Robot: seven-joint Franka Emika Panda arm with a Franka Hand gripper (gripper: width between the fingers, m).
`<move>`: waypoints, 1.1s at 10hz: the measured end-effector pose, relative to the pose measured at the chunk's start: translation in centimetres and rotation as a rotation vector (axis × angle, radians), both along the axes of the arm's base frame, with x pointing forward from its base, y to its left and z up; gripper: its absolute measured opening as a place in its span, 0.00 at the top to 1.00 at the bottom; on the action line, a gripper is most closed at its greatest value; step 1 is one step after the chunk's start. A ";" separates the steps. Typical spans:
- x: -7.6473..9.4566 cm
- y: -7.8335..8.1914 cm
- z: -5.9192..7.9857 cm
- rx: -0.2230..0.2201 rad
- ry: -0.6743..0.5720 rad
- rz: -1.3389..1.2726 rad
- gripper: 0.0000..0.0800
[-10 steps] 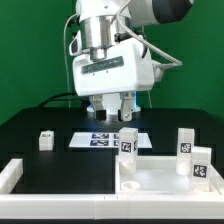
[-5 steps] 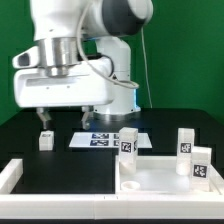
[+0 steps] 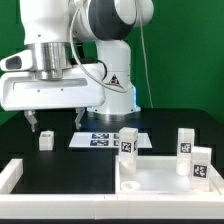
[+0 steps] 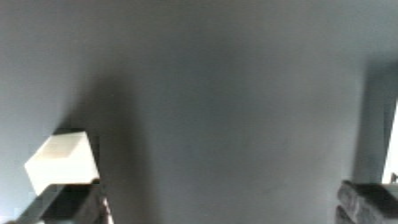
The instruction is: Assemble square table
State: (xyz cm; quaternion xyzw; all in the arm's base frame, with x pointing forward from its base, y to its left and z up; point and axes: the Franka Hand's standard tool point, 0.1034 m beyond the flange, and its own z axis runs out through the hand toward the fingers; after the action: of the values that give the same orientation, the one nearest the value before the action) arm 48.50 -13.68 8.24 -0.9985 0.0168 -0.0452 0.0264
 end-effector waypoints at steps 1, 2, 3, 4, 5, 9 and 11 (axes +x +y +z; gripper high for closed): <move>-0.1 -0.1 0.0 -0.009 -0.001 0.065 0.19; -0.3 -0.5 -0.1 -0.023 -0.001 0.140 0.19; -2.6 -1.7 -1.3 -0.043 0.036 0.225 0.19; -4.7 -2.5 -2.1 -0.040 0.095 0.228 0.19; -5.7 -2.9 -2.5 -0.031 0.154 0.211 0.19; -5.6 -2.0 -2.9 -0.006 0.302 0.212 0.19; -7.2 -3.5 -3.9 -0.027 0.485 0.241 0.19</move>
Offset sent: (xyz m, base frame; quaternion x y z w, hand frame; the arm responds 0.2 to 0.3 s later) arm -0.0858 -0.0491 -0.0233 -0.0400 -0.1416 -0.0714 0.9865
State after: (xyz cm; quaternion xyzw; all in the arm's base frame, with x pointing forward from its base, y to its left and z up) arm 41.30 -17.14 4.38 -0.9752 -0.0968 0.1987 0.0134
